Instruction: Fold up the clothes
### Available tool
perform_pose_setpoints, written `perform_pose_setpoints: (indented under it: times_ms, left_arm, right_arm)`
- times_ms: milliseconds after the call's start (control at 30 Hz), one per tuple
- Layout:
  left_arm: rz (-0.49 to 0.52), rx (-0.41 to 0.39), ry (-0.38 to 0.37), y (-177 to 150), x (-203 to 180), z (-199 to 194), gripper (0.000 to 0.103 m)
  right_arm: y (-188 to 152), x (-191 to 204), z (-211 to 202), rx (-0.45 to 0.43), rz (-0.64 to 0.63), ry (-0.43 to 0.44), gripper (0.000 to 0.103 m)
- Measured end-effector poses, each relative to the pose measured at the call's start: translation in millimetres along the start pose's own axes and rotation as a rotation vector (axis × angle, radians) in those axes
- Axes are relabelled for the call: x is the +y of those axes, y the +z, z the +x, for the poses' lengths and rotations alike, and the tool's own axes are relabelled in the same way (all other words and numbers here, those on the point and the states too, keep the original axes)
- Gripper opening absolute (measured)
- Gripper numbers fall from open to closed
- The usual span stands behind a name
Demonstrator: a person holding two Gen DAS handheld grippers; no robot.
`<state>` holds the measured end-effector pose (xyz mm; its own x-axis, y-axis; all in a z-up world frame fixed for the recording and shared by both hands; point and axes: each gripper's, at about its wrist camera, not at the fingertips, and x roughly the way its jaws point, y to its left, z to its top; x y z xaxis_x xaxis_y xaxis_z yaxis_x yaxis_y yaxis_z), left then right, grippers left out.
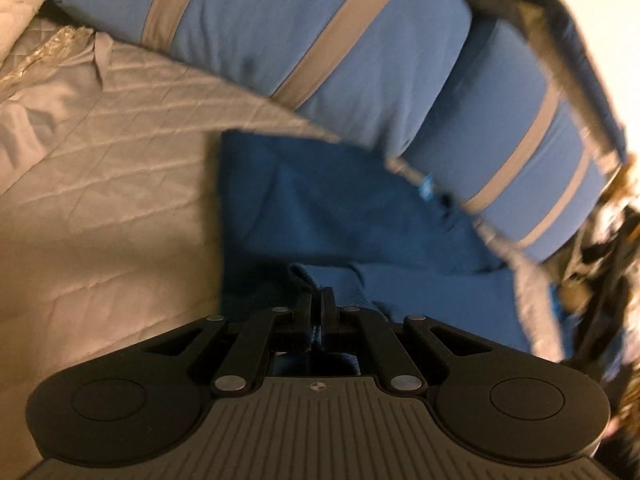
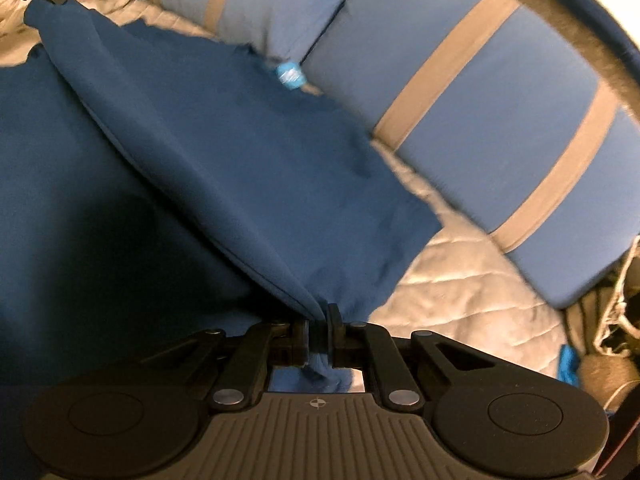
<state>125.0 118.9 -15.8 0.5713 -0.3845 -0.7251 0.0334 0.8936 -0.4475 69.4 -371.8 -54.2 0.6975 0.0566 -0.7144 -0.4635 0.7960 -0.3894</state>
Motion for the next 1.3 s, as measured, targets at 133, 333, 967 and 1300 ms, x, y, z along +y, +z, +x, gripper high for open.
perform_pose_setpoints:
  times_ms: [133,333,967,1300]
  left_arm:
    - [0.046,0.032,0.069,-10.2,-1.8,11.4,0.005]
    - [0.102,0.027,0.117,-22.0,-9.1,9.6,0.01]
    - [0.232,-0.143,0.199,-47.8,-29.4,-51.7,0.061]
    - [0.253,-0.177,0.189,-67.8,-30.7,-74.0,0.064]
  right_arm:
    - [-4.7,-4.6,-2.3,0.024,0.021,0.026,0.028]
    - [-13.8,-14.6,-10.7,0.045,0.056,0.078,0.088]
    - [-24.5,-56.3,19.3,0.081,0.397,-0.098,0.097]
    - [5.1,-43.7,-21.9,0.08,0.312,-0.249,0.103]
